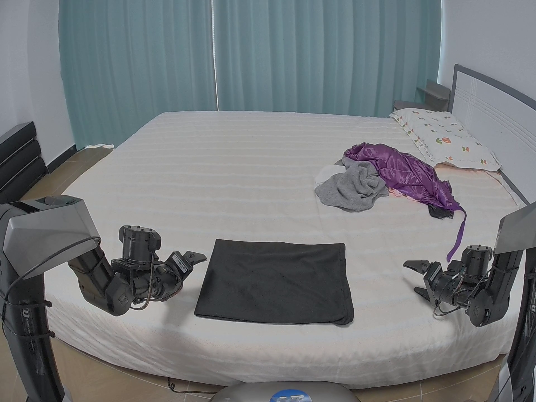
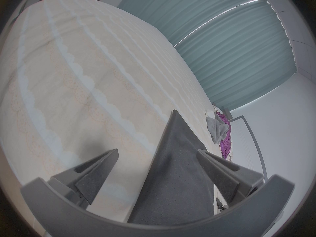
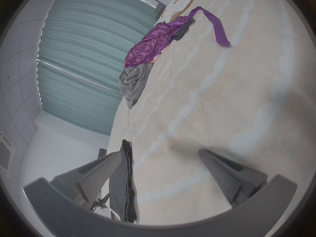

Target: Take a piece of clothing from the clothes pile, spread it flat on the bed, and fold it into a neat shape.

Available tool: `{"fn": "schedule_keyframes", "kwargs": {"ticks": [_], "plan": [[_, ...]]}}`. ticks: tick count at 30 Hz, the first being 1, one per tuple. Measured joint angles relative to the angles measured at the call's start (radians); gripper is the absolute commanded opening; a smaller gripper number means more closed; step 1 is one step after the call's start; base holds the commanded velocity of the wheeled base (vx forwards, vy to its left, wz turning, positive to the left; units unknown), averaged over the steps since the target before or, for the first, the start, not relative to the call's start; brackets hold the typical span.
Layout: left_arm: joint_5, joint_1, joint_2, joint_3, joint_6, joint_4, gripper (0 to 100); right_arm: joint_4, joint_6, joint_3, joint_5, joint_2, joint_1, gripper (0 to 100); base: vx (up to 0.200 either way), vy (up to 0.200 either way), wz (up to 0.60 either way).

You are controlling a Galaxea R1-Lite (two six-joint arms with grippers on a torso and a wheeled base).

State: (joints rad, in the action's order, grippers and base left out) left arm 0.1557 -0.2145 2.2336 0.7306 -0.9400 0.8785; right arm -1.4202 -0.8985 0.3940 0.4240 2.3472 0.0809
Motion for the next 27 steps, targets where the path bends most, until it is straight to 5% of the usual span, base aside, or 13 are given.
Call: {"fn": "schedule_keyframes", "kwargs": {"ticks": [17, 27], "plan": [[-0.022, -0.049, 0.018, 0.06, 0.013, -0.001, 100, 0.0, 0.0, 0.0, 0.0, 0.0, -0.001, 100, 0.0, 0.0, 0.0], [-0.033, -0.053, 0.107, 0.177, 0.129, -0.001, 100, 0.0, 0.0, 0.001, 0.001, 0.0, -0.001, 100, 0.0, 0.0, 0.0]]}}
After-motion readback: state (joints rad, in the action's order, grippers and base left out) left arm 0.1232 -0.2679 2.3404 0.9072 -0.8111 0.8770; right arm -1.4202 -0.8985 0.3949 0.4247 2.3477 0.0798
